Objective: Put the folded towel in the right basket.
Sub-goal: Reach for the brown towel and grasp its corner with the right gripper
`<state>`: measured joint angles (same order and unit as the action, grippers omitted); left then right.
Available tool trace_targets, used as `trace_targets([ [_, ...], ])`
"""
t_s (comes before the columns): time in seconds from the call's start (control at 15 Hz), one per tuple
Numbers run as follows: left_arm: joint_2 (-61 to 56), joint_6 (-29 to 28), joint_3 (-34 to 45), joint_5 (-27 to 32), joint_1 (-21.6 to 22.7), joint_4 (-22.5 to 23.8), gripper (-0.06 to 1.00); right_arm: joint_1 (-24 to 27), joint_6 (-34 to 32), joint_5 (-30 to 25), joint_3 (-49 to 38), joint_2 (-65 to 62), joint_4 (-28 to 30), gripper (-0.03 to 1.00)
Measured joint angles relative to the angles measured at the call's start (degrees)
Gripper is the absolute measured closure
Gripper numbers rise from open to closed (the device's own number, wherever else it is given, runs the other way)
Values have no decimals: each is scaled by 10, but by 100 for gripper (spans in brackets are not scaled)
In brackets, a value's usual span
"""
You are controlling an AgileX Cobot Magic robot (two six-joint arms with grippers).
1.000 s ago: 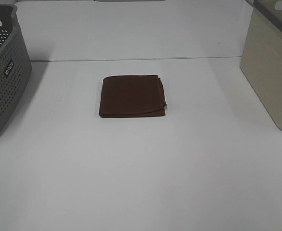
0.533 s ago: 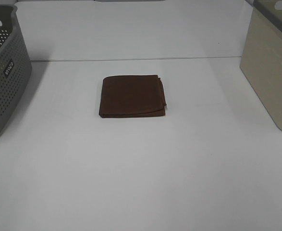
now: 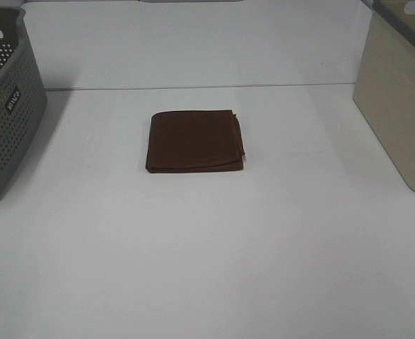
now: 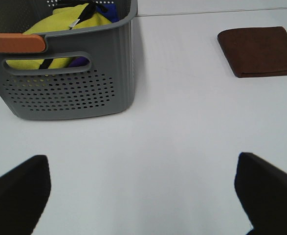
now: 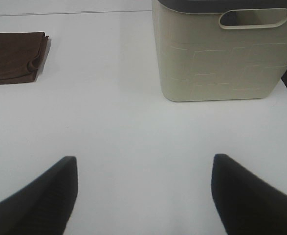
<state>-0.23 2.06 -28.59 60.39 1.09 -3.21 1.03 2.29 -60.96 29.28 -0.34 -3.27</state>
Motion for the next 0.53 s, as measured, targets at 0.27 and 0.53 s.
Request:
trace_targets([
  [0.27,0,0,0,0,0,0,-3,0,0,0,0,0,0,25],
  [0.53,0,0,0,0,0,0,-3,0,0,0,0,0,0,25],
])
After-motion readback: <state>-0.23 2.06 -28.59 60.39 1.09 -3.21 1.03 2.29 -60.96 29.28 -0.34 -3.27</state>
